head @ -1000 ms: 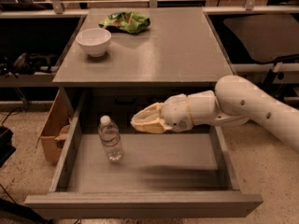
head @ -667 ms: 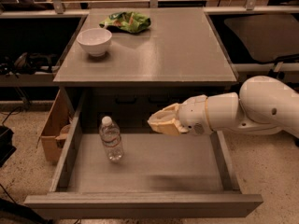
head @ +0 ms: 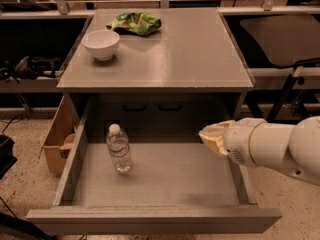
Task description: Place water bottle into top drawer
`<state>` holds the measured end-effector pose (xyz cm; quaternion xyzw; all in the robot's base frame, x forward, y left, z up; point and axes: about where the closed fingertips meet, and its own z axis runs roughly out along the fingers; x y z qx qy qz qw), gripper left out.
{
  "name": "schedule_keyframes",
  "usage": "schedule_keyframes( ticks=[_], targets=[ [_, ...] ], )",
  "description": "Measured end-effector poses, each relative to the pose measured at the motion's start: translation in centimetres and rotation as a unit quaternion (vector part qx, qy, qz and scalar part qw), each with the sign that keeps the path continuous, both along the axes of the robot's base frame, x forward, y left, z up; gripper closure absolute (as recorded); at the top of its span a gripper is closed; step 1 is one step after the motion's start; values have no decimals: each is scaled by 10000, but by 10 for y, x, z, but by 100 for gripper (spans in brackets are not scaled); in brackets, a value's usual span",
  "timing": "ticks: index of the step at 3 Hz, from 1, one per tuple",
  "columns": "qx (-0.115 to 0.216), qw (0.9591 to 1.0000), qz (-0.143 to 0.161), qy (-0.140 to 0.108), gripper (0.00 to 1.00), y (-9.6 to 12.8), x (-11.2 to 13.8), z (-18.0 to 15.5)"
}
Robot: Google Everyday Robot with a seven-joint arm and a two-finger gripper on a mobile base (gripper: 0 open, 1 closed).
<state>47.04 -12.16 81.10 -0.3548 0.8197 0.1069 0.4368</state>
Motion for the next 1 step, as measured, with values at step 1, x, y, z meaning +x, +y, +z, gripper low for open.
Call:
schedule_keyframes(
  ticks=[1],
  targets=[
    [48,9993,-334,-130,82,-8,8,6]
  ],
)
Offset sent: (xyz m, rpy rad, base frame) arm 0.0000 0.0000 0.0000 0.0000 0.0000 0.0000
